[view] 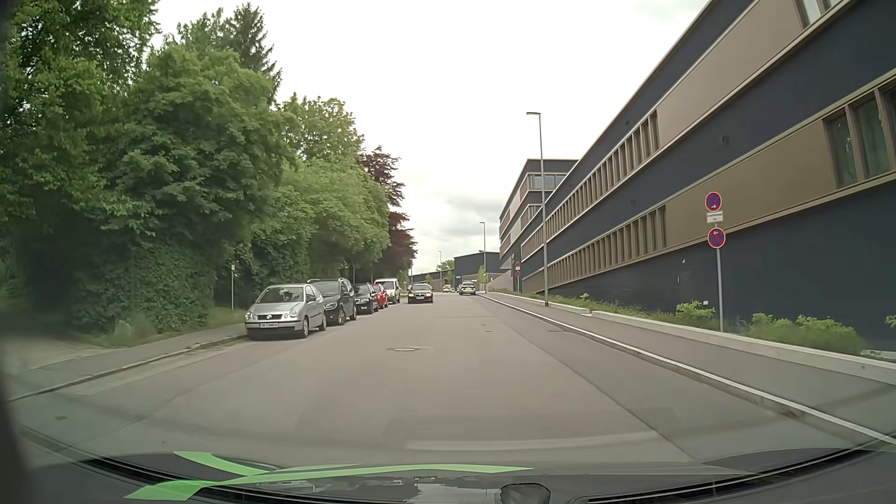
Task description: Follow the waypoints while adhering to traffic rules and regulations
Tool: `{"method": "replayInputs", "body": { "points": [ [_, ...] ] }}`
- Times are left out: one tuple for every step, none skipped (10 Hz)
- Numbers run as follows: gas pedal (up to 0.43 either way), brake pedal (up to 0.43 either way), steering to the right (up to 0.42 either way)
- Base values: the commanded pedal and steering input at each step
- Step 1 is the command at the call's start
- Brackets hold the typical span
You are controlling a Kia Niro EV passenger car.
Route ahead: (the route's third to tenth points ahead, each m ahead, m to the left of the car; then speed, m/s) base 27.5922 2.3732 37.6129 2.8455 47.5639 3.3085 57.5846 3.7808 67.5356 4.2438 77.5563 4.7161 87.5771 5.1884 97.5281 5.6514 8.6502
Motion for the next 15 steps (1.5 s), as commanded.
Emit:
{"method": "replayInputs", "body": {
  "points": [
    [0.039,0.0,0.002],
    [0.047,0.0,0.001],
    [0.087,0.0,-0.001],
    [0.11,0.0,-0.004],
    [0.118,0.0,-0.006],
    [0.118,0.0,-0.008],
    [0.118,0.0,-0.01],
    [0.118,0.0,-0.014],
    [0.118,0.0,-0.017],
    [0.118,0.0,-0.02],
    [0.13,0.0,-0.021],
    [0.13,0.0,-0.021],
    [0.138,0.0,-0.021],
    [0.138,0.0,-0.022],
    [0.138,0.0,-0.021]
  ]
}}
